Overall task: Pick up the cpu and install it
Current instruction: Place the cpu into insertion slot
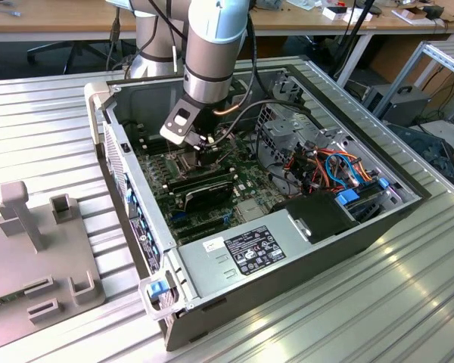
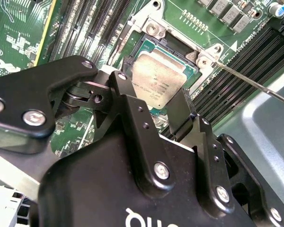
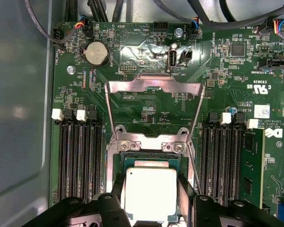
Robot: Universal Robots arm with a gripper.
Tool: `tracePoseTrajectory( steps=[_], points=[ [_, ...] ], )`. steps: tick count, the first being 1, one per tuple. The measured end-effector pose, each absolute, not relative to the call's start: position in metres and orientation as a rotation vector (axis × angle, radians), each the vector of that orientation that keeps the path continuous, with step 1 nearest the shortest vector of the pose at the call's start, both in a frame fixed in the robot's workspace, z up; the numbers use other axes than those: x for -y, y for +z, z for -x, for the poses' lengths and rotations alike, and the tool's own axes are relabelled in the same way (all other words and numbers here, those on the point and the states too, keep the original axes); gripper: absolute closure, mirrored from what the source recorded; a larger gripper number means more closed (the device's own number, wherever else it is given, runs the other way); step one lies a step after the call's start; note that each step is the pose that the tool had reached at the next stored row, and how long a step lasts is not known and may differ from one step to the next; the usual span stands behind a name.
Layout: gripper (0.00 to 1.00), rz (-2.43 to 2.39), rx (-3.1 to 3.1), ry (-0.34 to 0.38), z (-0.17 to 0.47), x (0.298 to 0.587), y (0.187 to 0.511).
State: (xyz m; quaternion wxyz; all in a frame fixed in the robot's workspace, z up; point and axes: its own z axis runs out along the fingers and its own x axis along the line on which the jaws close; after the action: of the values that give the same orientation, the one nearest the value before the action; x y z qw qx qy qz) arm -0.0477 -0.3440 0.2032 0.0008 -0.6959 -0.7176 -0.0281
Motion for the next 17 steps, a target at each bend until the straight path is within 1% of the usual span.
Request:
tracePoseTrajectory(
  steps=[17],
  points=[
    [0.47,2.185,2.253,-0.088,0.047,0.3439,0.2021]
  ],
)
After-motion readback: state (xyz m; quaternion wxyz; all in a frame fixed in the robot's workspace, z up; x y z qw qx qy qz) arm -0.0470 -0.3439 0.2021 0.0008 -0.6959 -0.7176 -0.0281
